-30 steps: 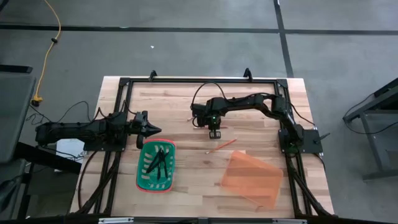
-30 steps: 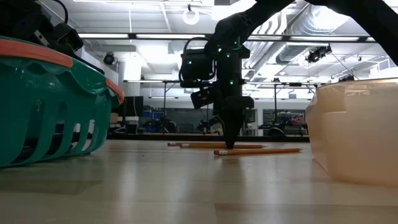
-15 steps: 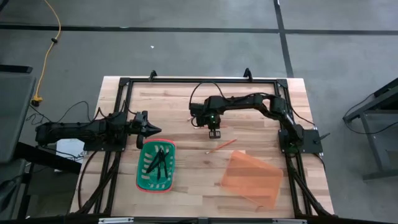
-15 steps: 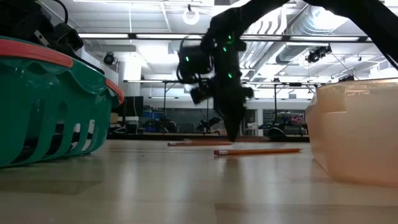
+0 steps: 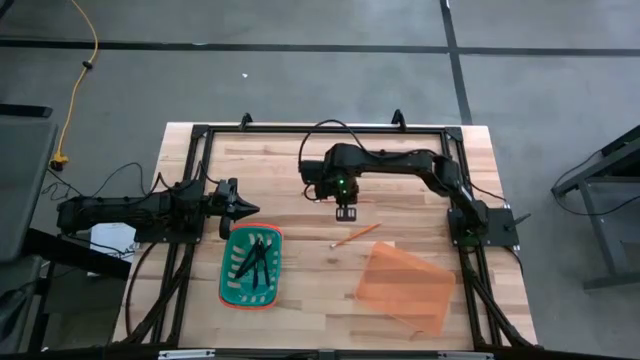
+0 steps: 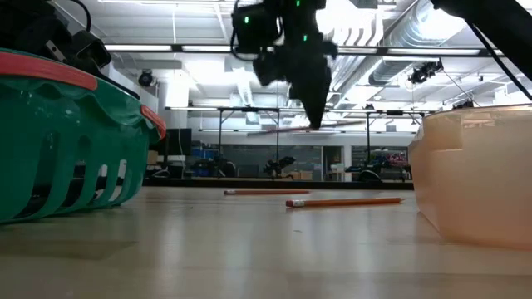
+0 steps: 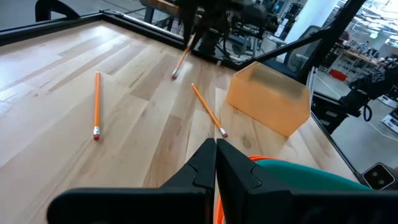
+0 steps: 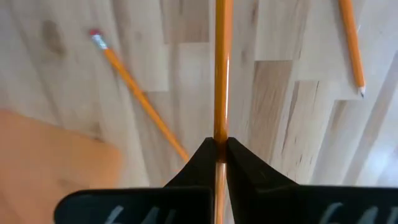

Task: Sort pens & pencils
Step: Put the yellow pencil into the orange bin

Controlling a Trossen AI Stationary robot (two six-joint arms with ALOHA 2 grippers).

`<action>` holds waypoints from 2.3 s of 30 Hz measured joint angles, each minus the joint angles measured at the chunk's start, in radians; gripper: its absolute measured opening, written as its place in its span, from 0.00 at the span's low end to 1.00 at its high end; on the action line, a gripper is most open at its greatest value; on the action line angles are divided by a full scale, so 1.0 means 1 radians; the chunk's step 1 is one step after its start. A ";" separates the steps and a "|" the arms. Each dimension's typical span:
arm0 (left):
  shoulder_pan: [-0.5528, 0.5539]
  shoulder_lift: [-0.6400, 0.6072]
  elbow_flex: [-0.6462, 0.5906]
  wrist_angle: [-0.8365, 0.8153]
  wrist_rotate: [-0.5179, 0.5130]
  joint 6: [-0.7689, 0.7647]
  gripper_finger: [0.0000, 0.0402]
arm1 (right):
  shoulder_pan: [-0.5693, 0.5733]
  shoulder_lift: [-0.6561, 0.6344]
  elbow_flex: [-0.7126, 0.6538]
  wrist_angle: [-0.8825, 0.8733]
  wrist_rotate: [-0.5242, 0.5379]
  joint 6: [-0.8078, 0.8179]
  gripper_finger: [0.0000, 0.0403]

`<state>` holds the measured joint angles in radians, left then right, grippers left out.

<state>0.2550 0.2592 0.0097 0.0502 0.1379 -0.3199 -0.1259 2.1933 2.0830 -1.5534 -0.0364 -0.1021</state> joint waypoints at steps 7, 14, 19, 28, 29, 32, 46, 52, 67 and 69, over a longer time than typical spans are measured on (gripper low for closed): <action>0.000 0.000 0.000 0.000 0.000 0.000 0.00 | 0.050 -0.050 0.097 -0.017 -0.030 0.022 0.00; 0.000 0.000 0.000 0.000 0.000 0.000 0.00 | 0.109 -0.170 0.093 -0.018 -0.039 0.109 0.00; 0.000 0.000 0.000 0.000 0.000 0.000 0.00 | 0.176 -0.234 0.093 -0.018 -0.036 0.179 0.00; 0.000 0.000 0.000 0.000 0.000 0.000 0.00 | 0.333 -0.310 0.092 -0.018 -0.028 0.283 0.00; 0.000 0.000 0.000 0.000 0.000 0.000 0.00 | 0.352 -0.315 0.092 -0.018 -0.014 0.290 0.00; 0.000 0.000 0.000 0.000 0.000 0.000 0.00 | 0.403 -0.320 0.092 -0.018 0.037 0.334 0.00; 0.000 0.000 0.000 0.000 0.000 0.000 0.00 | 0.591 -0.323 -0.113 -0.018 0.108 0.751 0.00; 0.000 0.000 0.000 0.000 0.000 0.000 0.00 | 0.663 -0.323 -0.259 0.007 0.076 0.942 0.00; 0.000 0.000 0.000 0.000 0.000 0.000 0.00 | 0.786 -0.324 -0.554 0.182 -0.076 1.272 0.00; 0.000 0.000 0.000 0.000 0.000 0.000 0.00 | 0.793 -0.324 -0.601 0.212 -0.085 1.249 0.00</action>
<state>0.2548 0.2594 0.0097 0.0502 0.1379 -0.3199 0.6666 1.8698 1.4818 -1.3415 -0.1214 1.1471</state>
